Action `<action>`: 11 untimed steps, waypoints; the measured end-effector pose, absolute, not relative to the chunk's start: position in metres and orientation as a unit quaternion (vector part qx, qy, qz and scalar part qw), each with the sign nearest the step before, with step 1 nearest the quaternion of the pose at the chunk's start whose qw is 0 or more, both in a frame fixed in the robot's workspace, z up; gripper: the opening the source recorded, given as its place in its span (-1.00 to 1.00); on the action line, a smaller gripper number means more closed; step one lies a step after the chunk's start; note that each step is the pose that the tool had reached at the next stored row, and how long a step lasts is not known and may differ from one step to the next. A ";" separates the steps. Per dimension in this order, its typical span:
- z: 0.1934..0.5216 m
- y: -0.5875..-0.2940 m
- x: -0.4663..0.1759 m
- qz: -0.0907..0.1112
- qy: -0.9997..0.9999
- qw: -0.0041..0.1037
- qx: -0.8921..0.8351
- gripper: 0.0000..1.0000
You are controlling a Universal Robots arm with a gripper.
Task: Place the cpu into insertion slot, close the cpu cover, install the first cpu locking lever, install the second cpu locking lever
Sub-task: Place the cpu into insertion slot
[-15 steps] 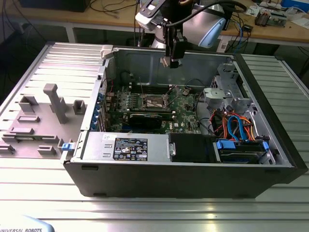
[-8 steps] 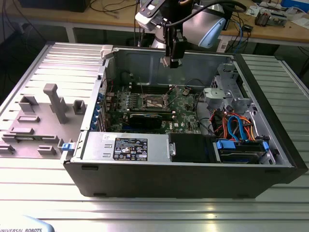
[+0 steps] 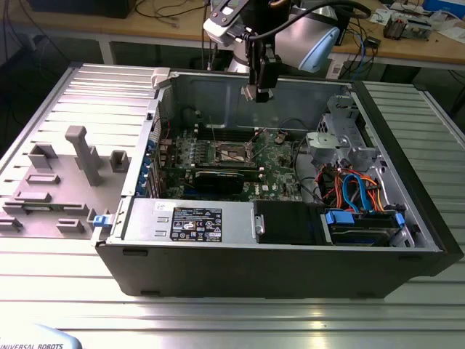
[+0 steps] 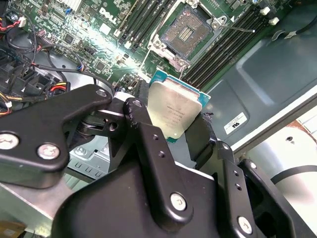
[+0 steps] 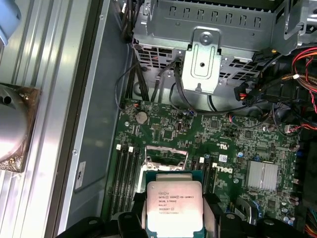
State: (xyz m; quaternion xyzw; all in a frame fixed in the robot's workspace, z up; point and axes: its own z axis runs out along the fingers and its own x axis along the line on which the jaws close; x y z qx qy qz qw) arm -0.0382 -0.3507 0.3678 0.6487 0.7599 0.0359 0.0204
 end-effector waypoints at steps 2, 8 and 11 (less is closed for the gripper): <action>0.368 -0.351 -0.038 0.036 0.759 0.020 0.650 0.08; 0.368 -0.351 -0.038 0.035 0.736 0.022 0.676 0.08; 0.368 -0.351 -0.038 0.035 0.728 0.022 0.685 0.08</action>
